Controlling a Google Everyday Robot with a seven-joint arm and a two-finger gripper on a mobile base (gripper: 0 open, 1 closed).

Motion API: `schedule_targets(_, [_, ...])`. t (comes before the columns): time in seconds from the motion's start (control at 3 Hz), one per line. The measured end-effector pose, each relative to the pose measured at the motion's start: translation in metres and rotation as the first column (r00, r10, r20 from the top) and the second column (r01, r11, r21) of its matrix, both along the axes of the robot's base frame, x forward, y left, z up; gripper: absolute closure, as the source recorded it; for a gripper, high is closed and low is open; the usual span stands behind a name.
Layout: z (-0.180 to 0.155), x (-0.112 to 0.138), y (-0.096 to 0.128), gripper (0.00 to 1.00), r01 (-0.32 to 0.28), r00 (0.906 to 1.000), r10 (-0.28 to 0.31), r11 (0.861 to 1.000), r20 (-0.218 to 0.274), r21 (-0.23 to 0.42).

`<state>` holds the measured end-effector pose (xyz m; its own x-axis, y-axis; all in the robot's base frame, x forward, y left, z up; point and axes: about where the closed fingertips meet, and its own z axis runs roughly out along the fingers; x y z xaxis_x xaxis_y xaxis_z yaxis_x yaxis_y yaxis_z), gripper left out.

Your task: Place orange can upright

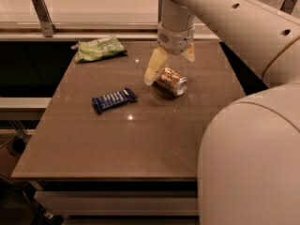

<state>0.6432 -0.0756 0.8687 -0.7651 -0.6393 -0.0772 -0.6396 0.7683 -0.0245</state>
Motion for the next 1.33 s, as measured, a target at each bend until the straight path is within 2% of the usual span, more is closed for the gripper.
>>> schedule_targets(1.33, [-0.015,0.011,0.012,0.0,-0.006,0.9998,0.007,1.0,-0.019,0.028])
